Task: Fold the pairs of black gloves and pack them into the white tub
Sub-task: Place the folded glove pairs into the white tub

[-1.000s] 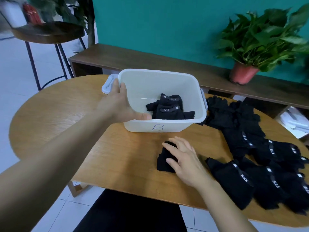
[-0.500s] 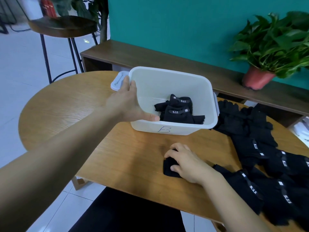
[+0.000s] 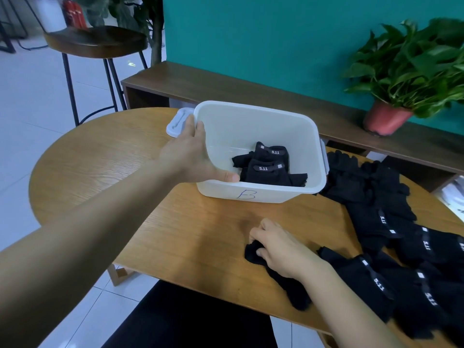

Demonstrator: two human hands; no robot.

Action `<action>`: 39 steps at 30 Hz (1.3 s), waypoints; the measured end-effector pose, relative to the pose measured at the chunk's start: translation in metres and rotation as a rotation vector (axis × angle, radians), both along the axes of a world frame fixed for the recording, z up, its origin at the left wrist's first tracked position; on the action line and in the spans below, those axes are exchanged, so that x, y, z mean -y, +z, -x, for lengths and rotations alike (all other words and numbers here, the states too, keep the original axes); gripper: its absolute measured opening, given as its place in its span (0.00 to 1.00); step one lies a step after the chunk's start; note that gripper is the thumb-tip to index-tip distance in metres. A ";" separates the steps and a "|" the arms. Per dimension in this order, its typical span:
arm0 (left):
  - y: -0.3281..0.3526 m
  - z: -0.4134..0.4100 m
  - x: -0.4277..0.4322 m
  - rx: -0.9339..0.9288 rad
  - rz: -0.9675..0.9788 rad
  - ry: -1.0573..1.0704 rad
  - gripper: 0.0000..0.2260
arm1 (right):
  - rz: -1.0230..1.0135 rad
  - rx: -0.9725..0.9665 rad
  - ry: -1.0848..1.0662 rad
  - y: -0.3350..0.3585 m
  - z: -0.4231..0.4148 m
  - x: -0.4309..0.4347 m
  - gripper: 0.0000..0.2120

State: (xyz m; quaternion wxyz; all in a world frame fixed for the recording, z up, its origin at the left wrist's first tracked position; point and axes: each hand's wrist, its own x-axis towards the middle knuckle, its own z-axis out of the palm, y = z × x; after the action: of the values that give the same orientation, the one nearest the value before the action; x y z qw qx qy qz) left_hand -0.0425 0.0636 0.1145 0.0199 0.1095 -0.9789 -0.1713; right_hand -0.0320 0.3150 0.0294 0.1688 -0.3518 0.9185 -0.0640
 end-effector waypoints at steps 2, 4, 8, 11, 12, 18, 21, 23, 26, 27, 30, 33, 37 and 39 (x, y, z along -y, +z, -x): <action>0.000 0.000 0.000 -0.009 -0.001 -0.002 0.68 | 0.014 0.007 0.009 0.001 0.000 -0.001 0.11; 0.000 0.001 0.001 -0.016 0.006 -0.007 0.67 | 0.032 0.028 0.006 0.003 0.001 -0.004 0.10; 0.000 0.000 0.001 -0.009 0.006 -0.015 0.67 | 0.079 0.053 -0.006 0.017 -0.002 -0.013 0.06; 0.001 0.000 0.001 0.003 -0.003 -0.022 0.66 | 0.127 0.034 0.023 0.046 -0.010 -0.016 0.07; 0.001 -0.001 0.001 0.007 -0.008 -0.026 0.66 | 0.150 0.021 0.038 0.060 -0.013 -0.017 0.08; 0.007 0.001 0.002 0.052 -0.020 -0.052 0.70 | 0.279 -0.156 0.115 0.159 0.007 -0.004 0.06; 0.007 0.004 0.005 0.052 -0.032 -0.068 0.70 | 0.205 -0.322 0.126 0.180 0.045 0.016 0.08; 0.008 0.006 0.008 0.049 -0.046 -0.080 0.70 | 0.149 -0.400 0.160 0.180 0.070 0.029 0.09; 0.007 0.011 0.013 0.036 -0.046 -0.104 0.66 | 0.049 -0.490 0.219 0.166 0.100 0.043 0.10; 0.006 0.012 0.014 0.027 -0.043 -0.116 0.66 | 0.003 -0.523 0.233 0.158 0.110 0.047 0.10; 0.003 0.016 0.019 0.023 -0.035 -0.147 0.67 | -0.095 -0.579 0.273 0.130 0.140 0.052 0.10; 0.001 0.019 0.022 0.035 -0.023 -0.160 0.68 | -0.114 -0.586 0.307 0.107 0.166 0.054 0.10; 0.001 0.021 0.024 0.067 0.000 -0.158 0.70 | -0.089 -0.568 0.371 0.084 0.185 0.059 0.12; 0.001 0.022 0.025 0.073 0.000 -0.162 0.71 | -0.103 -0.592 0.395 0.075 0.192 0.060 0.14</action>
State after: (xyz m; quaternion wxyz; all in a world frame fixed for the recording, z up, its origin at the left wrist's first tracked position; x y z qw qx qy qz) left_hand -0.0649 0.0388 0.1152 -0.0296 0.0360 -0.9846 -0.1684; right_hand -0.2240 0.2546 0.1039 -0.0779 -0.5171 0.8438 0.1208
